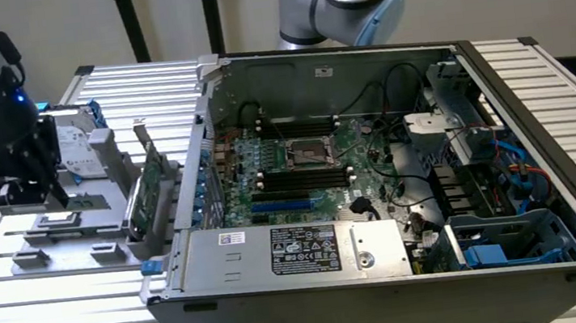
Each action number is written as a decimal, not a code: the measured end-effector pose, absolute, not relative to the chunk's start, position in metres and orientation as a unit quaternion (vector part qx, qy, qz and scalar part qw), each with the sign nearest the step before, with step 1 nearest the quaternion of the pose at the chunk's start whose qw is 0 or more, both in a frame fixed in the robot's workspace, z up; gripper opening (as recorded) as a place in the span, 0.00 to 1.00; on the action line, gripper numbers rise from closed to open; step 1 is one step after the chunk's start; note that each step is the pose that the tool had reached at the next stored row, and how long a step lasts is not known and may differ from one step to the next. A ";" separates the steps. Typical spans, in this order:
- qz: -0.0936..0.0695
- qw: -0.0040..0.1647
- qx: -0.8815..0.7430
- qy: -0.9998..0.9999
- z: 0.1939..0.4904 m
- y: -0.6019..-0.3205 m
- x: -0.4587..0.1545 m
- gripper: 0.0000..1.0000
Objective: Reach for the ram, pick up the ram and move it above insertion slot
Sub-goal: 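Pick up the ram and move it above insertion slot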
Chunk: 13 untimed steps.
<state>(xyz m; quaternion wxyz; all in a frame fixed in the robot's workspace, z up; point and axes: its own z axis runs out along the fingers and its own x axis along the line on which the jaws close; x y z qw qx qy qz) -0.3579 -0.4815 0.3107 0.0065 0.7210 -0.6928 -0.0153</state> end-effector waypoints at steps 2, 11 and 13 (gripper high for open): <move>-0.016 0.007 0.721 -0.693 0.320 -0.481 -0.350 0.14; -0.017 0.008 0.722 -0.692 0.361 -0.481 -0.318 0.14; -0.017 0.008 0.722 -0.692 0.370 -0.482 -0.311 0.14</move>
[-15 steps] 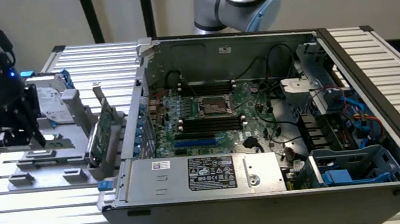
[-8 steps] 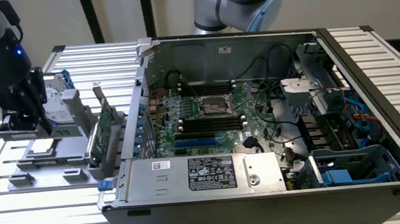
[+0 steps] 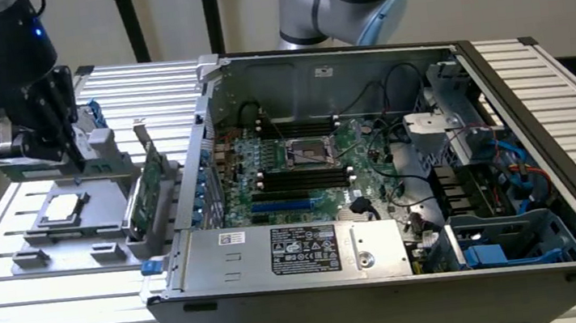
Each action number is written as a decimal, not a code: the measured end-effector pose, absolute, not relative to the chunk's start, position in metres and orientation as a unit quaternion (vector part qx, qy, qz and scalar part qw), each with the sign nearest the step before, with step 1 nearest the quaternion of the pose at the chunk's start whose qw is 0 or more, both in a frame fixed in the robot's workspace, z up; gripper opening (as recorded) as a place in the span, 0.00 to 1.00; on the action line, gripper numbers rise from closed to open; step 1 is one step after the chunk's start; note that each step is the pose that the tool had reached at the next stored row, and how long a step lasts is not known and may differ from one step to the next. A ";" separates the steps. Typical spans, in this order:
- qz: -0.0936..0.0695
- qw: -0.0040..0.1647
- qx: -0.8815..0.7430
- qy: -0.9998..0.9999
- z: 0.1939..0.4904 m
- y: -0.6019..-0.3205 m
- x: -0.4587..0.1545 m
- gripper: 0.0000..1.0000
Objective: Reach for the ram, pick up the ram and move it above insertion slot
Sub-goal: 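Pick up the ram and move it above insertion slot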
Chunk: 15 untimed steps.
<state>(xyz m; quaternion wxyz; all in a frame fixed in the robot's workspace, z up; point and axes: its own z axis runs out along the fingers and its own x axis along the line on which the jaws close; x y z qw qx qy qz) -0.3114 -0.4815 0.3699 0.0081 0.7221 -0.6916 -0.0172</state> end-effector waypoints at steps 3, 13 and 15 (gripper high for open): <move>-0.018 0.009 0.722 -0.691 0.382 -0.481 -0.298 0.14; -0.023 0.007 0.723 -0.691 0.388 -0.481 -0.259 0.14; -0.024 0.006 0.723 -0.691 0.389 -0.481 -0.251 0.14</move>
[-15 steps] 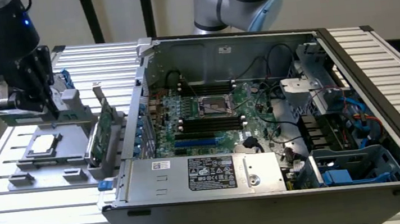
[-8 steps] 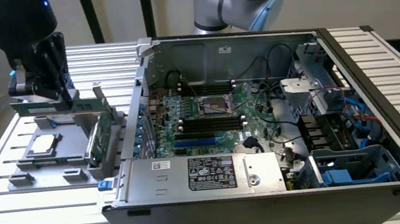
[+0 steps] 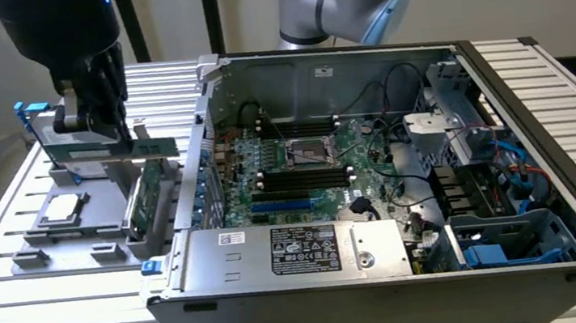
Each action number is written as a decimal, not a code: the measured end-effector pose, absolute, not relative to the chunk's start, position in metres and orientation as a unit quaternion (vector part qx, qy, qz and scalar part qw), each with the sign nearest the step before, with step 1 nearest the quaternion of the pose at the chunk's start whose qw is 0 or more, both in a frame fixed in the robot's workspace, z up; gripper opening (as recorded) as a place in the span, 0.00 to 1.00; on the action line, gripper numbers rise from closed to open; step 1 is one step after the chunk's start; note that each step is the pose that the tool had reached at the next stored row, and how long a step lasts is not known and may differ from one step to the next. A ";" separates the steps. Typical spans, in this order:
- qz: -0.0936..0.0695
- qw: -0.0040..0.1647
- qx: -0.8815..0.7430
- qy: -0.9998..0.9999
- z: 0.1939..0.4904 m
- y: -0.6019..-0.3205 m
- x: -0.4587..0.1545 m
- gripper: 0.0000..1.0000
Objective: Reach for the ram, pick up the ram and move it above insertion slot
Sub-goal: 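Pick up the ram and move it above insertion slot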
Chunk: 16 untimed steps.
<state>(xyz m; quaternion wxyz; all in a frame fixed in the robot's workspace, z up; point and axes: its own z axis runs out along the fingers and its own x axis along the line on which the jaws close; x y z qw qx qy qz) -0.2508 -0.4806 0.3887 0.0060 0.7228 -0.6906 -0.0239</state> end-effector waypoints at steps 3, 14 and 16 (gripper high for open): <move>-0.026 0.004 0.723 -0.691 0.389 -0.480 -0.239 0.14; -0.032 0.000 0.723 -0.690 0.389 -0.478 -0.194 0.14; -0.033 -0.001 0.723 -0.690 0.389 -0.477 -0.185 0.14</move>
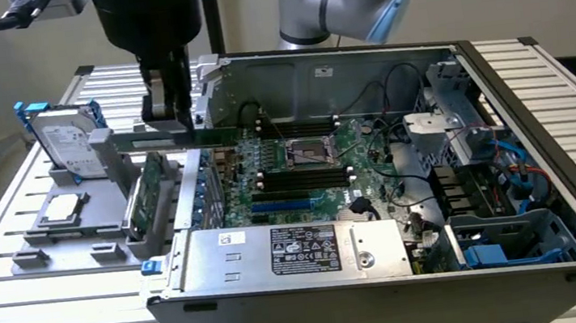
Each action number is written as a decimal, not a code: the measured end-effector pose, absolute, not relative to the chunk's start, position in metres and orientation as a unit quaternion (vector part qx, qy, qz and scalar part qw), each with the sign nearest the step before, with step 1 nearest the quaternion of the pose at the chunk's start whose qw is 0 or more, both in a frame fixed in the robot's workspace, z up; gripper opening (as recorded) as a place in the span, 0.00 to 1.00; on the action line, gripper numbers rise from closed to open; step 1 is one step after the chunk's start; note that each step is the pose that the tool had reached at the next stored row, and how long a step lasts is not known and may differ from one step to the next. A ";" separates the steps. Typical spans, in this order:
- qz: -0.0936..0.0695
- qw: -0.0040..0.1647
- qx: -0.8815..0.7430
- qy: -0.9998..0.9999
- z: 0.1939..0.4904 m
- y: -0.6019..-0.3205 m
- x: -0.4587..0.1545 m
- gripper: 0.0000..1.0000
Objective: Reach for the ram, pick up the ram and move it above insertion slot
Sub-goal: 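Pick up the ram and move it above insertion slot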
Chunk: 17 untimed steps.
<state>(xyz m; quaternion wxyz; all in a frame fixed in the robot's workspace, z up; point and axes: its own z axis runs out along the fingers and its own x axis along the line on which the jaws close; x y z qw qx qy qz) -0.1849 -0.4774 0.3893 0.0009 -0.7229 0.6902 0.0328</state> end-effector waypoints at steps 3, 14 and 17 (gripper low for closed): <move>0.034 0.001 -0.723 0.690 0.389 -0.477 -0.171 0.14; 0.034 0.002 -0.723 0.690 0.386 -0.462 -0.131 0.14; 0.034 0.002 -0.723 0.690 0.386 -0.457 -0.121 0.14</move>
